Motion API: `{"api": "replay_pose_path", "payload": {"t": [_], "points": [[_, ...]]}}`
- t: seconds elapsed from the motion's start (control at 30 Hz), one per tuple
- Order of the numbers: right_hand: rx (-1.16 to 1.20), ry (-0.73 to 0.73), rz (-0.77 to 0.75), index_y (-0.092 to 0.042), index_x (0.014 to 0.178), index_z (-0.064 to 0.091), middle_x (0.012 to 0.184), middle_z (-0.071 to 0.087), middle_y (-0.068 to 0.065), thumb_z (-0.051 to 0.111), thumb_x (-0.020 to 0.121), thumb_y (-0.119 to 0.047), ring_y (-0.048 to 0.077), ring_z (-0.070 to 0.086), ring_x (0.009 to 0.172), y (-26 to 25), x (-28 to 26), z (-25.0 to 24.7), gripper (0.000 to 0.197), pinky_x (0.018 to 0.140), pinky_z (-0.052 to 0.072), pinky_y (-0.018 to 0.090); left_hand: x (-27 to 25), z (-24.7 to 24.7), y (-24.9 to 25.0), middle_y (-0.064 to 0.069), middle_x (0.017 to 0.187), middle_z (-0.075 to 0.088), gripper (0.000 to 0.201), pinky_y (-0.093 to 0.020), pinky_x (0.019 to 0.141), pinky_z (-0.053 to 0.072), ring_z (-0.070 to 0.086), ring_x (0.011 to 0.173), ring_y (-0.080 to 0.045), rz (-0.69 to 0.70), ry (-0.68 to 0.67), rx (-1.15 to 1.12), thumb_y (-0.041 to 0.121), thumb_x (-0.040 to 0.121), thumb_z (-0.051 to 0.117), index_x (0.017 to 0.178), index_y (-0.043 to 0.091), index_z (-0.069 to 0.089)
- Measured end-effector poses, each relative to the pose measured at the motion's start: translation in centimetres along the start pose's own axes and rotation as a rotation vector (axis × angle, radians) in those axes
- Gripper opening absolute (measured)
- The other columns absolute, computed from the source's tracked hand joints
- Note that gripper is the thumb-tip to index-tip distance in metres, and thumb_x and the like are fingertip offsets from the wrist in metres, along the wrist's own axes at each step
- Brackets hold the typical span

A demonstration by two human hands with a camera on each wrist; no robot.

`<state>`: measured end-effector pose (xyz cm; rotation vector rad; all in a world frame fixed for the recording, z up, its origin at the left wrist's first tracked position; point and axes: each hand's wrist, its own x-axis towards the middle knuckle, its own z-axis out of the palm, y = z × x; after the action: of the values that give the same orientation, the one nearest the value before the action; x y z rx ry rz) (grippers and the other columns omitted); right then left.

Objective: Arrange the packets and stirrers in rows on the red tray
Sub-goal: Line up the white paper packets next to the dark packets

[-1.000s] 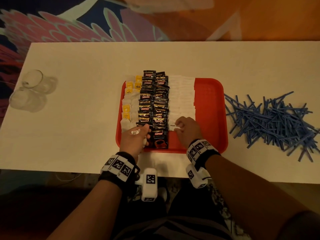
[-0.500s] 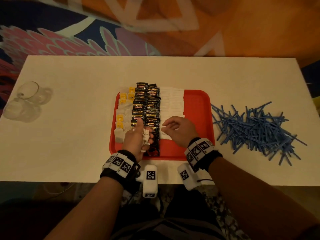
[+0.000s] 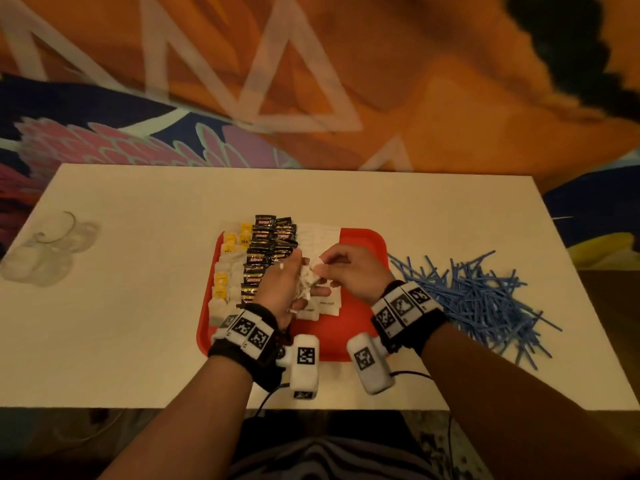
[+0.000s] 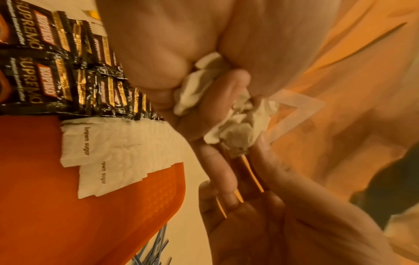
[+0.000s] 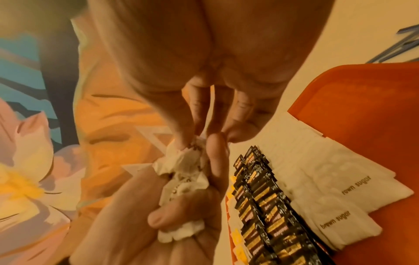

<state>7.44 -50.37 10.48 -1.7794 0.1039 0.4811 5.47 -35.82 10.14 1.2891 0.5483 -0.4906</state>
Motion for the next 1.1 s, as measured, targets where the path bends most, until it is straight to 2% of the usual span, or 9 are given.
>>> {"api": "replay_pose_path", "payload": {"t": [0.13,0.23,0.43,0.53,0.7,0.8,0.9,1.03,1.1], "points": [[0.060,0.071,-0.041,-0.014,0.077,0.054,0.061,0.060,-0.006,0.069,0.087,-0.002,0.018,0.059,0.068,-0.6,0.3,-1.9,0.022,0.066,0.054,0.033,0.6,0.4,0.2,0.002,0.074,0.064,0.031,-0.019,0.036,0.025,0.054,0.055,-0.012,0.064,0.103,0.109,0.029,0.106,0.042,0.093,0.012,0.064],[-0.011,0.057,-0.081,-0.016,0.079,0.055,0.046,0.056,-0.013,0.070,0.087,-0.007,0.015,0.054,0.055,-0.6,0.6,-2.8,0.020,0.062,0.050,0.032,0.5,1.0,0.7,0.007,0.059,0.052,0.030,-0.020,0.039,0.025,0.044,0.049,-0.009,0.131,0.023,0.130,0.038,0.100,0.056,0.089,0.012,0.066],[0.004,0.111,-0.015,-0.011,0.096,0.066,0.066,0.065,-0.005,0.077,0.083,-0.028,0.005,0.059,0.048,0.1,1.0,-4.2,0.023,0.053,0.047,0.023,1.4,2.8,0.6,0.001,0.060,0.053,0.021,-0.021,0.039,0.028,0.042,0.050,-0.011,0.186,0.075,0.097,0.020,0.089,0.074,0.104,0.008,0.067],[0.212,0.141,0.045,-0.004,0.095,0.066,0.068,0.064,0.002,0.074,0.086,-0.021,0.008,0.059,0.054,0.8,0.9,-4.6,0.021,0.051,0.046,0.020,1.8,3.7,0.2,-0.001,0.072,0.061,0.021,-0.021,0.038,0.030,0.049,0.054,-0.011,0.163,0.150,-0.044,0.021,0.089,0.074,0.106,0.012,0.065],[0.355,0.025,0.112,-0.005,0.105,0.063,0.107,0.068,0.021,0.080,0.074,0.002,0.026,0.065,0.087,1.7,1.0,-5.1,0.036,0.066,0.053,0.031,1.8,4.6,-0.6,-0.003,0.076,0.063,0.015,-0.021,0.039,0.029,0.052,0.059,-0.011,0.122,0.180,-0.114,0.020,0.090,0.072,0.103,0.016,0.066],[0.386,-0.010,0.123,-0.007,0.099,0.063,0.103,0.069,0.023,0.076,0.072,0.011,0.025,0.066,0.081,2.0,1.0,-5.5,0.036,0.069,0.054,0.031,1.7,4.8,-1.2,-0.002,0.074,0.065,0.020,-0.022,0.041,0.030,0.055,0.061,-0.011,0.104,0.214,-0.142,0.020,0.090,0.073,0.107,0.016,0.065],[0.501,-0.005,0.177,-0.008,0.096,0.063,0.091,0.068,0.014,0.069,0.079,0.012,0.015,0.061,0.068,2.3,1.0,-5.7,0.026,0.056,0.049,0.023,1.6,4.7,-2.0,-0.004,0.076,0.067,0.025,-0.020,0.039,0.033,0.058,0.065,-0.012,0.088,0.223,-0.170,0.019,0.089,0.073,0.112,0.013,0.064],[0.546,0.015,0.233,-0.007,0.095,0.066,0.082,0.065,0.007,0.070,0.087,-0.007,0.015,0.055,0.067,2.8,0.9,-4.7,0.009,0.052,0.045,0.024,1.6,4.5,-2.8,-0.003,0.078,0.068,0.014,-0.019,0.036,0.032,0.064,0.066,-0.010,0.080,0.181,-0.205,0.013,0.090,0.071,0.102,0.013,0.064],[0.575,0.031,0.285,-0.006,0.107,0.065,0.092,0.069,0.009,0.069,0.089,-0.018,0.017,0.060,0.070,2.9,1.1,-4.2,0.022,0.051,0.046,0.024,1.8,4.2,-2.9,-0.005,0.076,0.067,0.011,-0.019,0.036,0.032,0.063,0.066,-0.011,0.078,0.161,-0.193,0.011,0.089,0.071,0.097,0.014,0.064]]}}
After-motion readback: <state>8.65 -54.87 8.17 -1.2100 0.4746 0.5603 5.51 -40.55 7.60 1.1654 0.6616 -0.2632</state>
